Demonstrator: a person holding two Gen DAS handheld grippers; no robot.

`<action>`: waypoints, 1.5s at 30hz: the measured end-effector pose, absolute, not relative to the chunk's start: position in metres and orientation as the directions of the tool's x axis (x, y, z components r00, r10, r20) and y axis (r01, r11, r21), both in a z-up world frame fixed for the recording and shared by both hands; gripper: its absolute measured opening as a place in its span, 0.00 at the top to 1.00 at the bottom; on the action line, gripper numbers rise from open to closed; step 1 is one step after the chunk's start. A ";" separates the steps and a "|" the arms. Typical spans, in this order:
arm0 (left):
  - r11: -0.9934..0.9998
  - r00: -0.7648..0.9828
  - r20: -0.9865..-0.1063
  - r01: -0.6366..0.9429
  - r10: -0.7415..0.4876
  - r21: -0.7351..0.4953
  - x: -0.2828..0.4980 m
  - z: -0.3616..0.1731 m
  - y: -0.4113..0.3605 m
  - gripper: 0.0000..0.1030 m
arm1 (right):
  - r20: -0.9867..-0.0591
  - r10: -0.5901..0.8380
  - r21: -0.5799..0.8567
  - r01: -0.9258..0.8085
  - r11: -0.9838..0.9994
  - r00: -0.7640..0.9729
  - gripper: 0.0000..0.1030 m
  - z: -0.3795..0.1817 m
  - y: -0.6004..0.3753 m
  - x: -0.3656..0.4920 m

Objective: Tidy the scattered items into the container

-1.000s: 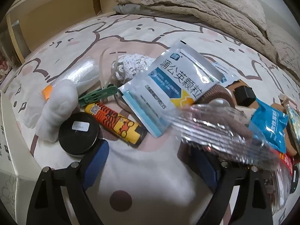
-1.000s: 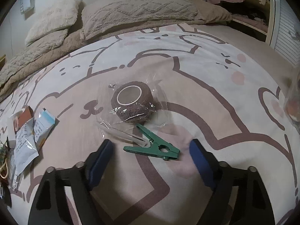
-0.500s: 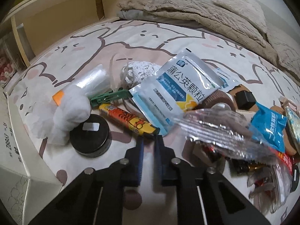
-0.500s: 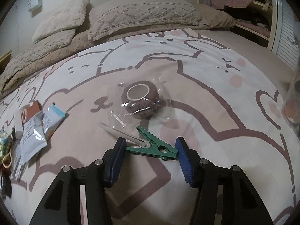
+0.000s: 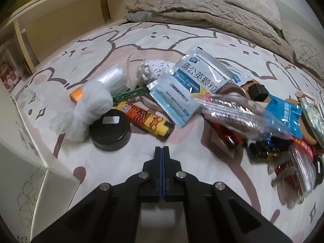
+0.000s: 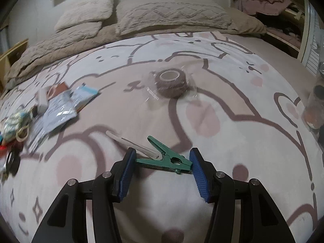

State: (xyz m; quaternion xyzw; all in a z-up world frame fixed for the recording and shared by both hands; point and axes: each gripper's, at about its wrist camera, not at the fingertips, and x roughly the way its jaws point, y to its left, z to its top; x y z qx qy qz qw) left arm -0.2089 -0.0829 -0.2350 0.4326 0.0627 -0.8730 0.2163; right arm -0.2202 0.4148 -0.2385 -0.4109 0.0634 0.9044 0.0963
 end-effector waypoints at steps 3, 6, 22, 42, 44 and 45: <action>-0.896 -0.529 -0.792 0.441 -0.305 0.051 -0.207 -0.235 -0.086 0.99 | -0.761 0.105 0.030 -0.196 -0.980 -0.640 0.46 -0.237 0.408 -0.208; -0.890 -0.527 -0.797 0.455 -0.296 0.029 -0.208 -0.235 -0.090 0.95 | -0.767 0.089 0.016 -0.158 -0.987 -0.635 0.46 -0.237 0.399 -0.195; -0.866 -0.537 -0.797 0.498 -0.277 -0.035 -0.234 -0.240 -0.095 0.28 | -0.789 -0.044 0.038 0.022 -0.999 -0.613 0.46 -0.233 0.363 -0.138; -0.812 -0.543 -0.782 0.577 -0.306 -0.082 -0.243 -0.239 -0.113 0.54 | -0.782 -0.127 -0.034 0.245 -0.969 -0.610 0.46 -0.222 0.304 -0.109; -0.812 -0.548 -0.779 0.578 -0.304 -0.089 -0.241 -0.238 -0.115 0.63 | -0.783 -0.138 -0.034 0.263 -0.964 -0.607 0.46 -0.220 0.298 -0.104; -0.812 -0.549 -0.779 0.576 -0.302 -0.091 -0.241 -0.238 -0.115 0.64 | -0.782 -0.141 -0.038 0.273 -0.961 -0.607 0.46 -0.220 0.295 -0.102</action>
